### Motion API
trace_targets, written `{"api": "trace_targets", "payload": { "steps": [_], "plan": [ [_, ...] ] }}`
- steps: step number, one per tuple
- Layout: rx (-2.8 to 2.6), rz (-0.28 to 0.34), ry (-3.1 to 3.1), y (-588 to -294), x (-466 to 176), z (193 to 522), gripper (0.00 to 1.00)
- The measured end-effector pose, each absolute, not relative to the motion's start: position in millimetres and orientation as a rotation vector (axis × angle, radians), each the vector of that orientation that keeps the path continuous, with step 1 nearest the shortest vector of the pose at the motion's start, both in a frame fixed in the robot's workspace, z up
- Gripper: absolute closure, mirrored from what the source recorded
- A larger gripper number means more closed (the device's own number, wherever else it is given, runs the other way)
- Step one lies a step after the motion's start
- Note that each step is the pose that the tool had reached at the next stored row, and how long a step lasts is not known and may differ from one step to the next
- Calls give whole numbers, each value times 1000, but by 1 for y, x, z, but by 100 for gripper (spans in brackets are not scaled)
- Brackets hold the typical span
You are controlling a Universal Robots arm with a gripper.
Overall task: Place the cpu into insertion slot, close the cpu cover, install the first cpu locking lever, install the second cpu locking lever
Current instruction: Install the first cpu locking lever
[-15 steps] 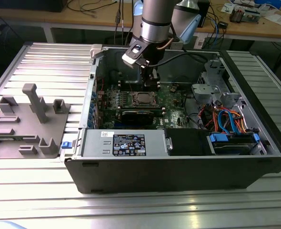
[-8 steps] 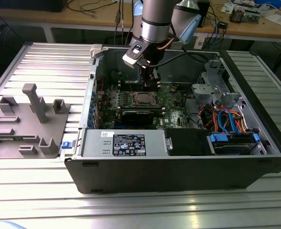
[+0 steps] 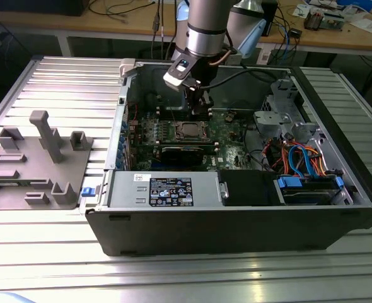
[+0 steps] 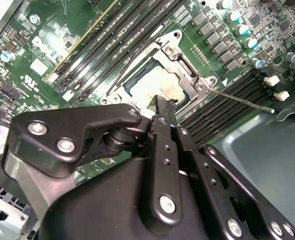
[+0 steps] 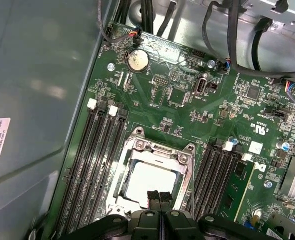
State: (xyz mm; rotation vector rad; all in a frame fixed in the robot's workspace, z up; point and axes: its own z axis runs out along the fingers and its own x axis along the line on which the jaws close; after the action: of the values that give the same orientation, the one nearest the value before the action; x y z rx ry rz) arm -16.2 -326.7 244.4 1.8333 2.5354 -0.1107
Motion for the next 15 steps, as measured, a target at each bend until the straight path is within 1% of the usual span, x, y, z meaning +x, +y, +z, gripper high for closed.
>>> {"api": "trace_targets", "payload": {
  "steps": [15],
  "plan": [
    [1777,-110,2573,-327,-16,244,89]
  ]
}}
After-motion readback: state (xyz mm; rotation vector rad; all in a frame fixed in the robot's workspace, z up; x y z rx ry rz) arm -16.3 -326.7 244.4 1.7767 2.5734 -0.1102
